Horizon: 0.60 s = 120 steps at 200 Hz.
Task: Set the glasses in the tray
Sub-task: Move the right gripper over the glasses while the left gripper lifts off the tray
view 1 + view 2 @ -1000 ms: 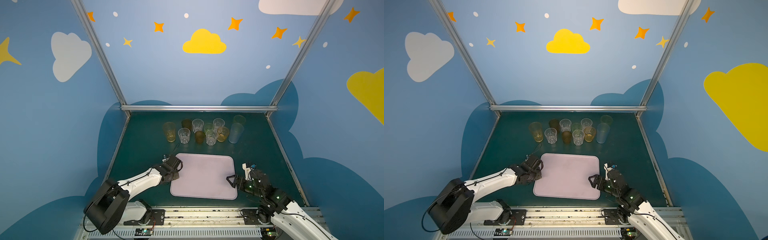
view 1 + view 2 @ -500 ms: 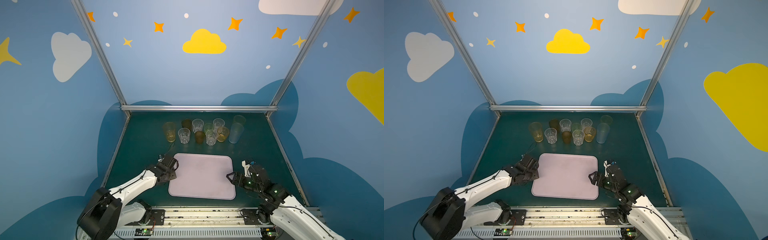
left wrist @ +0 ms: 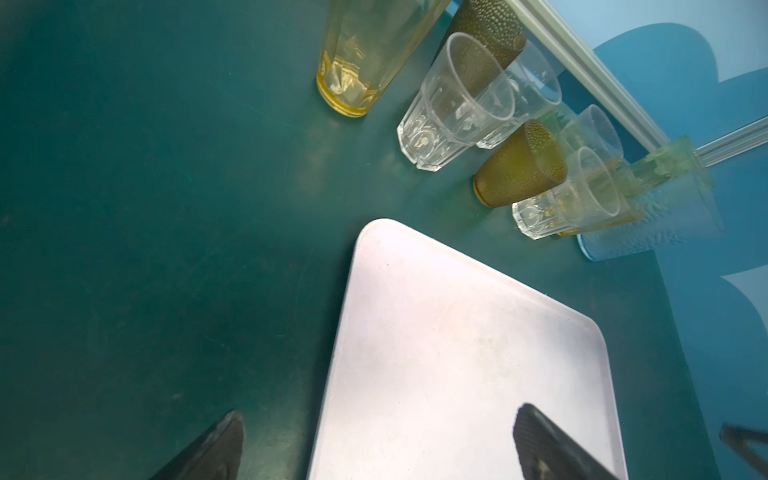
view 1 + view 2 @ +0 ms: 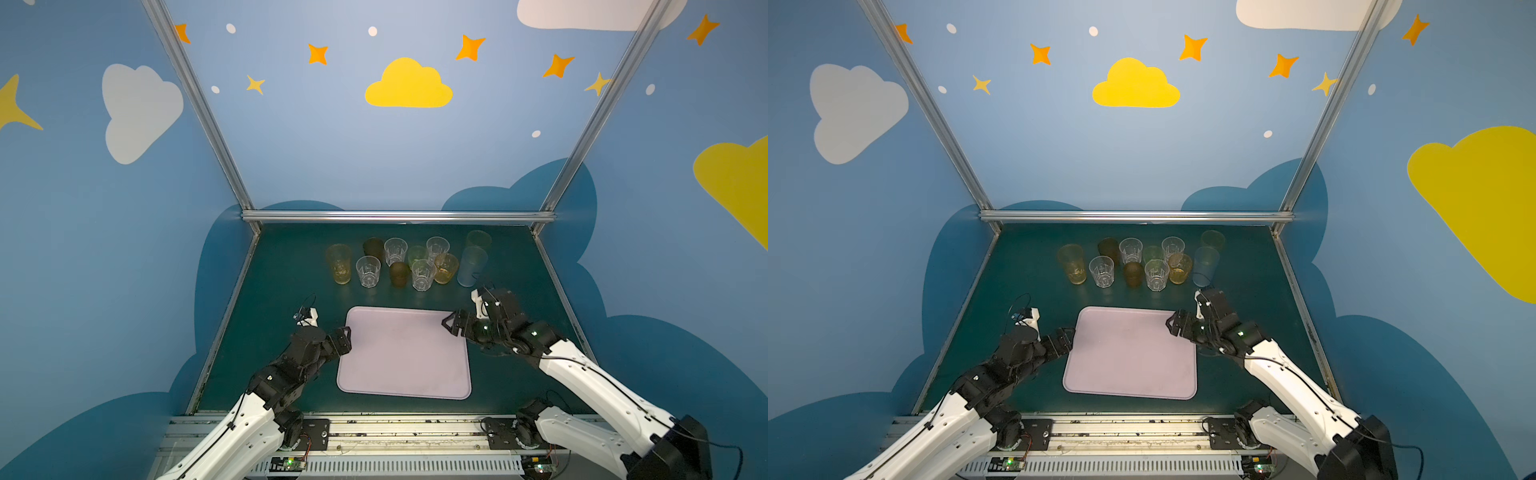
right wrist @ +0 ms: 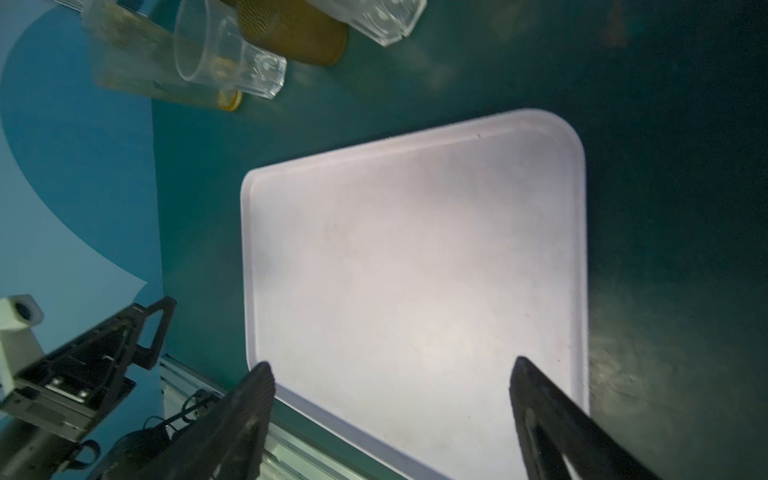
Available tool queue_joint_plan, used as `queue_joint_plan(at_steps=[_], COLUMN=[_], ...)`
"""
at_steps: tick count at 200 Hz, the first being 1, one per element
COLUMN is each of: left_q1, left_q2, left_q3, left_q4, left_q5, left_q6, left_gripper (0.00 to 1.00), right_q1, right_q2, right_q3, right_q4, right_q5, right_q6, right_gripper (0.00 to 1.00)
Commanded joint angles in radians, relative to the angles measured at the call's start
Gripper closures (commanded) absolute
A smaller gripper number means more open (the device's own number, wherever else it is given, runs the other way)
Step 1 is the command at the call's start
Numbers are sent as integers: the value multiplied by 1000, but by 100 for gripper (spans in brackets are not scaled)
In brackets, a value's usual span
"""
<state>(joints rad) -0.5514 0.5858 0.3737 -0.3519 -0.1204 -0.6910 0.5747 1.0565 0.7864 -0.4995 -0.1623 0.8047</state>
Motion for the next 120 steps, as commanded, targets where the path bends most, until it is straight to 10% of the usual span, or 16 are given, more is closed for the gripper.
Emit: queue_joint_plan(at_steps=[1,120], left_q1=[3,2], left_q2=[-1,252], left_q3=[10,139], left_q4=[21,242], left_q5=[50,300], left_q6=[31,126], left_gripper=[0,0], right_q1=[-7,-23], right_q2=[103,557], right_q3=[111,516], right_q4=[-25,-52], right_q5=[16,205], right_q6=[8,121], right_gripper=[12,18])
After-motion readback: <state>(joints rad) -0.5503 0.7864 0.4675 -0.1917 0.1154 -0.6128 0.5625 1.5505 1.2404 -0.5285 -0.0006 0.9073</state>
